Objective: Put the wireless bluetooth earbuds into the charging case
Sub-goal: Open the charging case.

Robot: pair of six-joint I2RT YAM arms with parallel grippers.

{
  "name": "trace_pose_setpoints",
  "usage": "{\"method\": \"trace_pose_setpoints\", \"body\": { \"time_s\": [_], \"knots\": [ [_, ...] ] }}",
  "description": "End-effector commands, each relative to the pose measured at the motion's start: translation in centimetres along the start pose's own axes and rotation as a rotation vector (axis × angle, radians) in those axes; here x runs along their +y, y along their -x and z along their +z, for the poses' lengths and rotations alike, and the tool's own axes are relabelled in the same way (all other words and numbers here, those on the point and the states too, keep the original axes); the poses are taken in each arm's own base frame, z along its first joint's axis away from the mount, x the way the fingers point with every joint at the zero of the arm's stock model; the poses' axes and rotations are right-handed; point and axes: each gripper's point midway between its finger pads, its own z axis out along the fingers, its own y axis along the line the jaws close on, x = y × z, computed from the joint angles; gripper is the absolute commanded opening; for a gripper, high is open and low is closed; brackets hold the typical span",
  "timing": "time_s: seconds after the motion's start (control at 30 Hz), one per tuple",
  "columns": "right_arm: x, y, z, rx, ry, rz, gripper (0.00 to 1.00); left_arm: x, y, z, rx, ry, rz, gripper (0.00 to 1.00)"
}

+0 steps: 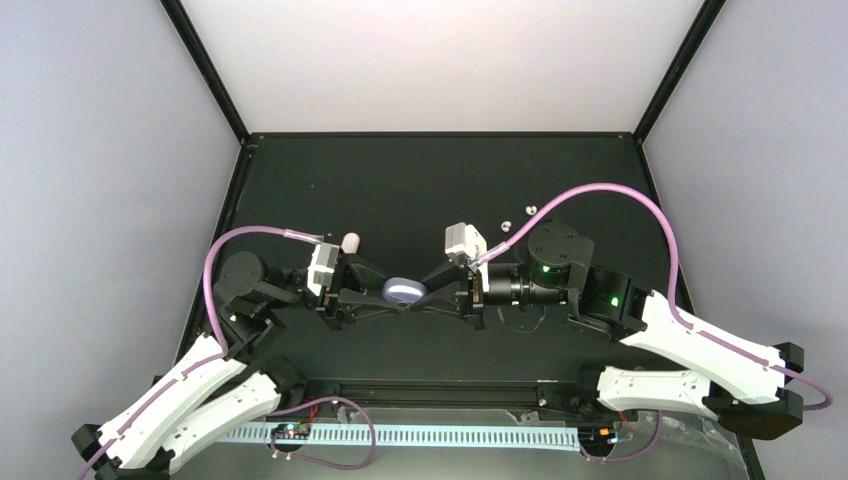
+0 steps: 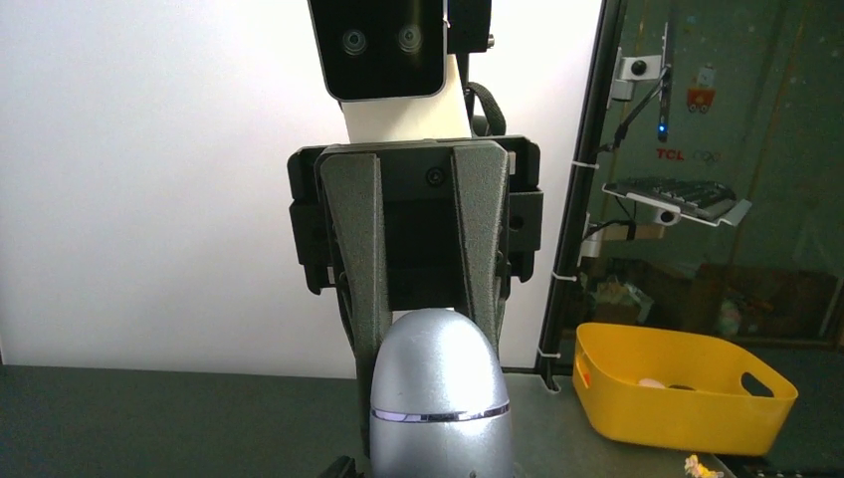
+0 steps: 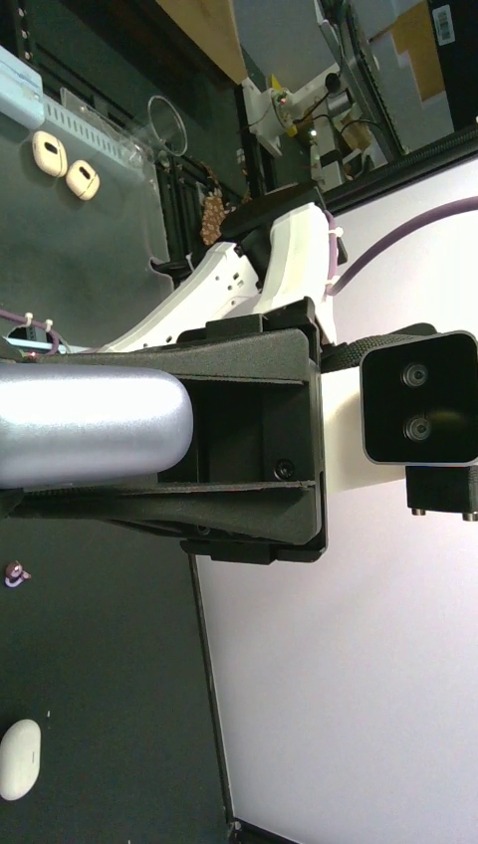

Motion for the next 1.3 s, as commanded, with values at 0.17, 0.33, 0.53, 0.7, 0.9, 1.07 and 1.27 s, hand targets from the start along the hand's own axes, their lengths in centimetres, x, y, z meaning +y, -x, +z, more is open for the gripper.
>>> {"method": "trace_pose_setpoints", "body": {
  "time_s": [0.17,0.33,0.53,0.7,0.9,1.07,1.27],
  "knots": [
    [0.19,0.18,0.06,-0.017,0.011,-0.025,0.01,-0.16,1.00,0.15,-0.025,-0.007,0.007,0.32],
    [0.17,-0.14,0.29,-0.004,0.017,-0.022,0.01,-0.09,1.14,0.17,-0.029,-0.003,0.006,0.36],
    [0.21,-0.04,0.29,-0.006,0.019,-0.024,0.01,-0.05,1.03,0.31,-0.025,-0.012,0.005,0.29],
    [0.18,-0.30,0.41,0.003,0.019,-0.023,0.01,-0.08,0.98,0.32,-0.023,-0.015,0.005,0.20],
    [0.22,-0.30,0.29,0.005,0.019,-0.026,0.01,-0.11,0.96,0.28,-0.022,-0.014,0.009,0.09],
    [0.33,-0.22,0.02,0.004,0.018,-0.030,0.01,0.08,0.92,0.25,-0.023,-0.002,0.003,0.27],
    [0.17,-0.37,-0.15,0.011,0.006,-0.030,0.01,0.23,1.19,0.20,-0.034,0.013,0.005,0.43]
  ]
}}
